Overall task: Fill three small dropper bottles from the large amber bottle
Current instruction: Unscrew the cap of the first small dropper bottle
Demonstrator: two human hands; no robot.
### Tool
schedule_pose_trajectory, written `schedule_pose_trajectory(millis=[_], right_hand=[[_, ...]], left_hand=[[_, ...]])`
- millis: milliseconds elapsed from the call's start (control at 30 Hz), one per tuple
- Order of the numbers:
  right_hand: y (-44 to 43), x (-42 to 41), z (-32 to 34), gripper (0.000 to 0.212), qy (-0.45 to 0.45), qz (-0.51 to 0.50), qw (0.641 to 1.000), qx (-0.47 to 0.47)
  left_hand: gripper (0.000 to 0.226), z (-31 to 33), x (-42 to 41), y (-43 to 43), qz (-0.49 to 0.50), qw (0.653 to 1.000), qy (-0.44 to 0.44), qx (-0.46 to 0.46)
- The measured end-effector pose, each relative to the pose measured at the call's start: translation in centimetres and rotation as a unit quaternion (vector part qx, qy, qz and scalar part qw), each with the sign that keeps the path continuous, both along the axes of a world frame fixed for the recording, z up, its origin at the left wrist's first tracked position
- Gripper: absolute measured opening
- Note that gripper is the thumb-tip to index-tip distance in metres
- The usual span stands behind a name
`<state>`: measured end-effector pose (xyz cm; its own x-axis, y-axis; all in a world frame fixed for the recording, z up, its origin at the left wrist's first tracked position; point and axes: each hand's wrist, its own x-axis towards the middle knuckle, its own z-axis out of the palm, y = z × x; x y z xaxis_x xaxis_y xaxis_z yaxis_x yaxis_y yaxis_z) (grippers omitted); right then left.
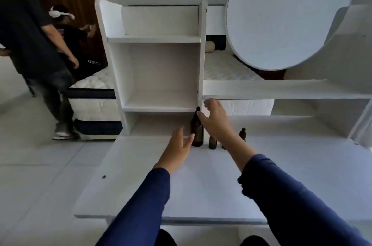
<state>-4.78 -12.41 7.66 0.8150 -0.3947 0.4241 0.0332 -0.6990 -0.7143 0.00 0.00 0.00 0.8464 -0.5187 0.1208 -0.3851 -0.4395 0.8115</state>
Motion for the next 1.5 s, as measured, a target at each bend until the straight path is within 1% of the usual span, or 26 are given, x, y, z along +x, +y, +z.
schedule_pose_trajectory(millis=[33,100,200,233,300,367,533,633,733,833,933,1000,1100,1167,1267,1400,1500], right_hand=[[-0.1,0.4,-0.4,0.037,0.027,0.000,1.000,-0.013],[-0.5,1.2,-1.0,0.033,0.057,0.002,0.998,-0.041],[-0.7,2.2,-1.3,0.026,0.076,0.004,0.995,-0.058],[-0.8,2.4,-1.2,0.026,0.077,0.002,0.995,-0.064],[-1.0,2.7,-0.9,0.030,0.078,-0.010,0.994,-0.075],[-1.3,3.0,-0.8,0.031,0.078,-0.015,0.994,-0.072],[-1.7,3.1,-0.1,0.031,0.101,0.003,0.994,-0.051],[-1.9,3.0,0.4,0.027,0.117,0.029,0.991,-0.050],[-2.4,2.6,0.6,0.020,0.134,0.070,0.988,-0.022],[-2.9,2.4,0.7,0.028,0.155,0.112,0.982,-0.003],[-2.7,2.6,0.7,0.028,0.134,0.096,0.986,-0.040],[-2.1,2.8,0.6,0.032,0.088,0.058,0.992,-0.073],[-1.6,2.9,0.7,0.026,0.038,0.018,0.996,-0.080],[-1.5,2.7,0.9,0.020,0.046,0.022,0.997,-0.055],[-1.3,2.5,1.2,0.029,0.062,0.056,0.996,-0.025],[-1.1,2.8,1.4,0.025,0.021,0.017,0.996,-0.080],[-1.1,3.0,1.6,0.021,0.014,0.003,0.996,-0.084]], left_hand=[[0.066,-0.4,0.3,-0.3,0.001,1.000,0.012,-0.009],[0.063,-1.3,1.2,-1.0,-0.003,1.000,0.007,-0.005],[0.037,-1.7,1.6,-1.8,-0.012,0.999,0.009,-0.034],[0.034,-1.6,1.7,-2.1,-0.019,0.998,0.011,-0.053],[0.038,-1.4,1.7,-2.6,-0.026,0.997,0.015,-0.077],[0.043,-1.6,1.8,-2.9,-0.012,0.995,0.025,-0.097],[0.044,-1.8,1.8,-2.8,0.003,0.994,0.024,-0.106],[0.047,-2.1,2.0,-2.6,0.000,0.994,0.023,-0.103],[0.047,-2.3,2.0,-2.6,-0.001,0.994,0.019,-0.107],[0.046,-2.3,1.9,-2.6,-0.004,0.994,0.013,-0.109],[0.047,-2.4,1.9,-2.6,-0.001,0.994,0.010,-0.108],[0.047,-2.5,1.9,-2.7,-0.002,0.994,0.007,-0.105],[0.045,-2.5,1.9,-2.7,-0.004,0.995,0.004,-0.104],[0.042,-2.5,1.9,-2.8,-0.003,0.995,0.005,-0.105],[0.040,-2.5,2.0,-2.8,0.000,0.994,0.007,-0.106],[0.041,-2.6,2.0,-2.8,0.000,0.995,0.006,-0.102],[0.040,-2.6,2.0,-2.8,0.000,0.995,0.006,-0.098]])
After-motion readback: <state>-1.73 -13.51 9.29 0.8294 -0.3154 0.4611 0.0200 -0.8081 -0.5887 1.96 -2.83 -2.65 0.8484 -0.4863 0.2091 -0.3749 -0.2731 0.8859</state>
